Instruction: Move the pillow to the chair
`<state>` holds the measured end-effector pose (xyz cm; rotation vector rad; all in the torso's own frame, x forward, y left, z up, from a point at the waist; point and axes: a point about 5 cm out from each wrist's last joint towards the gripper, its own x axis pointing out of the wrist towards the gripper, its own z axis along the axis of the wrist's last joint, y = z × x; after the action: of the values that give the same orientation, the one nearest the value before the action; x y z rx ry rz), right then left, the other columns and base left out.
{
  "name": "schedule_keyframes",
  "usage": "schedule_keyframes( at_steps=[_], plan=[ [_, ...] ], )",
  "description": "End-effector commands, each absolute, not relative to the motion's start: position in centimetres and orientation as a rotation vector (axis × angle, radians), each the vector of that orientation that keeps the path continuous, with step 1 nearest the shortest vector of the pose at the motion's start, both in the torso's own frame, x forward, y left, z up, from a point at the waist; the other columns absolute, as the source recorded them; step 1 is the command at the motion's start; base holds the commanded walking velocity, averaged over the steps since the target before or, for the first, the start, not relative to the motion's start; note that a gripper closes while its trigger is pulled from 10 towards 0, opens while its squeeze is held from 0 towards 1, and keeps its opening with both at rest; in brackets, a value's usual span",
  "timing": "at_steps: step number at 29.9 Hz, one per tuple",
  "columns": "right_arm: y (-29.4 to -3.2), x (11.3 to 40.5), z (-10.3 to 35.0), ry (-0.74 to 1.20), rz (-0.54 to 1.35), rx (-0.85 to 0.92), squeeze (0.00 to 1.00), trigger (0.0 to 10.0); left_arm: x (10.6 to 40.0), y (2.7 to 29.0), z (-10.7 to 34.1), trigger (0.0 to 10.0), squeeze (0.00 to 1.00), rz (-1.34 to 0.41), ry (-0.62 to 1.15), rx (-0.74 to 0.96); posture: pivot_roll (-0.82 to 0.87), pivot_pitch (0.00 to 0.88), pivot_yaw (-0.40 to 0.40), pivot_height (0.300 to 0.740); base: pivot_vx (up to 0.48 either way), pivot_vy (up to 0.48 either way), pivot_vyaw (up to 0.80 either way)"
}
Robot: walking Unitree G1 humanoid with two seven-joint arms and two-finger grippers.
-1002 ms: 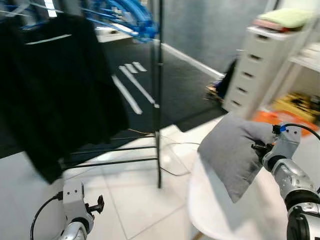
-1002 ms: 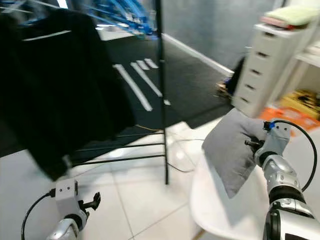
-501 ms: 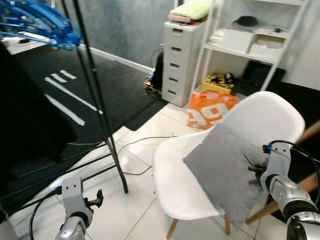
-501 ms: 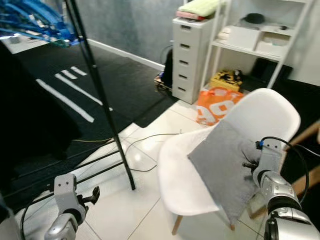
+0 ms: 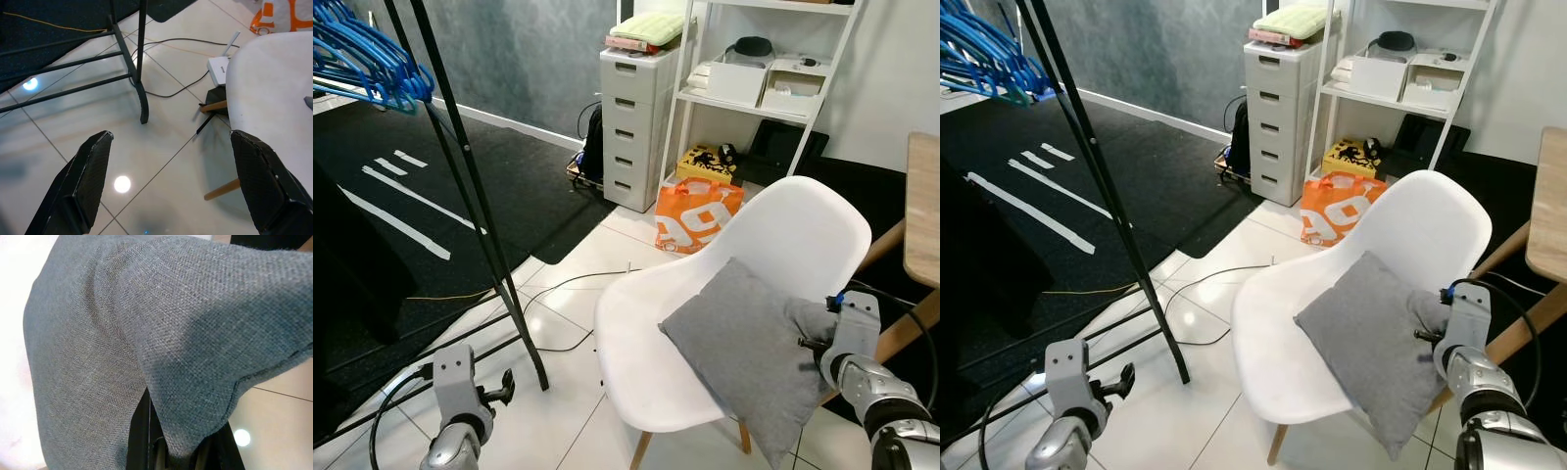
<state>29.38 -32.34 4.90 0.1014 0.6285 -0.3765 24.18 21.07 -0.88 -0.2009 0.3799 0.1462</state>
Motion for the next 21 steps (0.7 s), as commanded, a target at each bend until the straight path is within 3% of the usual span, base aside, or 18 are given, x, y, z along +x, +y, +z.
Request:
schedule_keyframes(
  at_steps=[1, 21],
  plan=[
    [-32.3, 29.3, 4.8, 0.607, -0.389, 0.13, 0.0, 10.0, 23.8, 21.6, -0.9, 10.0, 0.0, 0.158, 0.378, -0.194, -0.22, 0.0, 0.021, 0.74, 0.0, 0.0, -0.69],
    [-32.0, 29.3, 4.6, 0.604, -0.373, 0.139, 0.0, 10.0, 24.6, 21.4, 0.3, 10.0, 0.0, 0.097, 0.317, -0.219, -0.22, 0.0, 0.024, 0.74, 0.0, 0.0, -0.7]
  ],
)
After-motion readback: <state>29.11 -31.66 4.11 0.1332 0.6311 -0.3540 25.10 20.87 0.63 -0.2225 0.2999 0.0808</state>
